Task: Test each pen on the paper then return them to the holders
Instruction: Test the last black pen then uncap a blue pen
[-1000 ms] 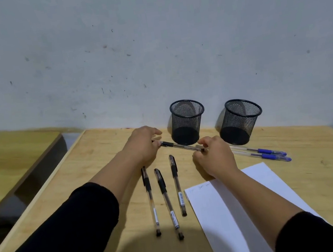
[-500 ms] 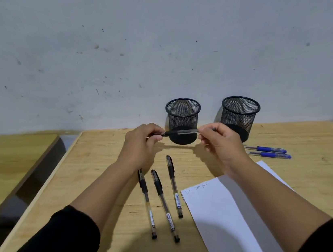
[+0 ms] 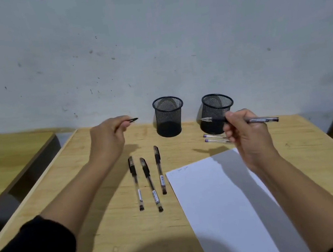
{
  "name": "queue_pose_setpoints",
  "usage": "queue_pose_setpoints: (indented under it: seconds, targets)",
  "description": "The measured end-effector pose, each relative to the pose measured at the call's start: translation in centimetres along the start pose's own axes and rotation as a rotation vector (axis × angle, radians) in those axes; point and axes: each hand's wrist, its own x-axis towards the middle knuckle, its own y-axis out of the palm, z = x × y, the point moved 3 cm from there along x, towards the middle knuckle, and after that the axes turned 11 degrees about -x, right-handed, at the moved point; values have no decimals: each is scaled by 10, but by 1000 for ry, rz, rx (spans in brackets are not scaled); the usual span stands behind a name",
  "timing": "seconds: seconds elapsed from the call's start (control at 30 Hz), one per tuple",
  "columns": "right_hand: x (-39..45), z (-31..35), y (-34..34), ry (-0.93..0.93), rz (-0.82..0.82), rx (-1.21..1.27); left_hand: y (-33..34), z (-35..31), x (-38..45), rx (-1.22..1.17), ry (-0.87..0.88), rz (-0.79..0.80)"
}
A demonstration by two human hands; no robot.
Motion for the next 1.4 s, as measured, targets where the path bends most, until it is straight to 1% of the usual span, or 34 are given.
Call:
queue_pose_setpoints:
  seconds: [0.07,0.13,0.2,0.27,0.33,0.5,0.63,0.73,0.8,0.87,0.97,1.07,1.17,1.4]
  targets:
    - [-5,-2,-10,20,20,-34,5,-9,-10,28,22,93]
    - [-14,-10,-3,56,60,-47,26,-21,-27,6,62,226]
    - [-23,-17,5,84,79,-55,50,-18,-43,23,23,365]
    - [-29,-23,6,102,74,-60,67,-7,-50,133,-17,438]
    - [-33,-27,3,119,54,-57,77,1,-50,226,-46,460]
    - [-38,-38,0,154,22,-73,99,1,-45,378,-22,525]
    - [-41,-43,1,200,26,-90,101,2,-47,332,-81,546]
    - [-43,-47,-1,206,41,-154,90,-9,-58,223,-103,488]
    - [-43,-50,-4,189,39,-238,82,-24,-78,163,-62,468]
    - [-43,-53,-4,187,43,-293,76,-36,-102,149,1,484]
    - [-42,-57,-1,223,63,-314,78,-40,-126,238,89,566]
    - [-38,-60,3,211,97,-444,84,-37,-135,282,76,594]
    - [-33,-62,8,161,142,-504,86,-36,-137,292,92,597]
    - [-29,-70,13,85,147,-657,91,-32,-138,320,67,622]
